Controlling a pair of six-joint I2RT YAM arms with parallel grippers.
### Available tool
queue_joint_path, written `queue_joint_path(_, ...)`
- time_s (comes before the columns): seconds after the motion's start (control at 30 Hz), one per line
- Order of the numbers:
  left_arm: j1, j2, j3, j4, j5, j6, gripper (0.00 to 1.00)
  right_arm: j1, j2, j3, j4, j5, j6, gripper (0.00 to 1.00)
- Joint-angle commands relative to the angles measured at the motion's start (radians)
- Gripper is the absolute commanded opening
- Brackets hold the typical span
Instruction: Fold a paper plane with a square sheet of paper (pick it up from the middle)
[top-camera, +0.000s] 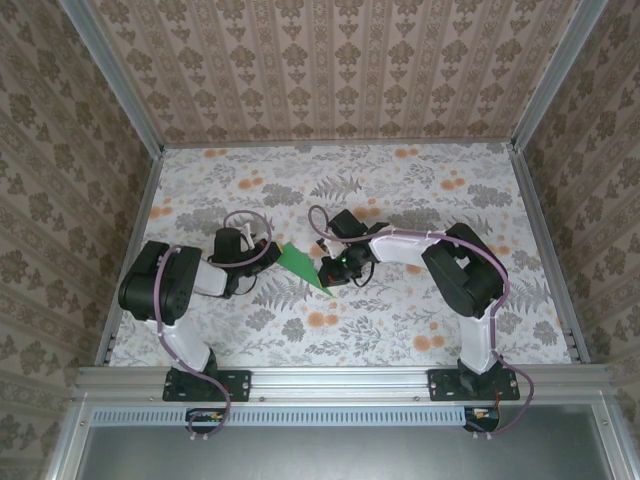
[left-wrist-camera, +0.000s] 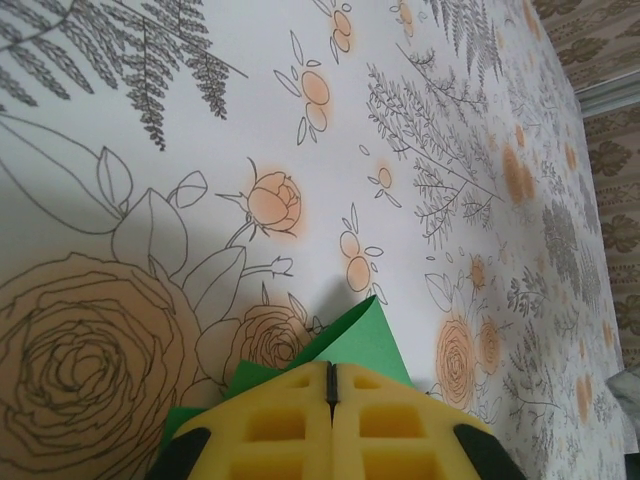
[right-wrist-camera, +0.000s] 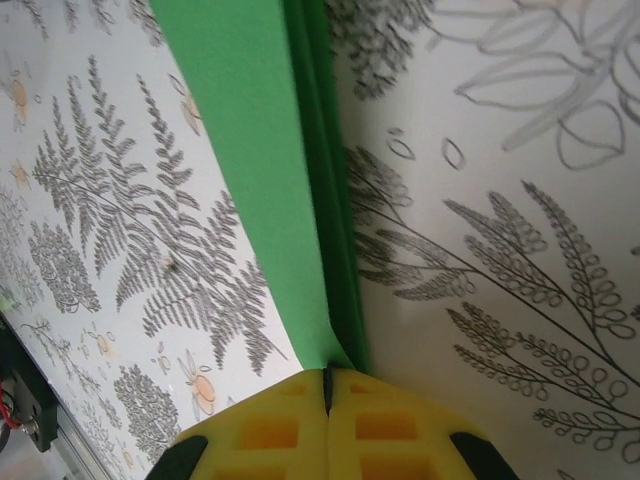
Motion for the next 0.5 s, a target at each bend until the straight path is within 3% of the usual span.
queue_joint_path(0.0,0.012,0.061,-0.038,-0.108,-0.045,0.043,0.01,0.032,-0.025,0.084,-0.057,0.021,-0.027,0.0)
queue_joint_path(0.47,0.018,0.063,-0.029,-0.152,-0.05,0.058,0.0,0.06,0.203,0.325,-0.094,0.011,-0.034,0.0)
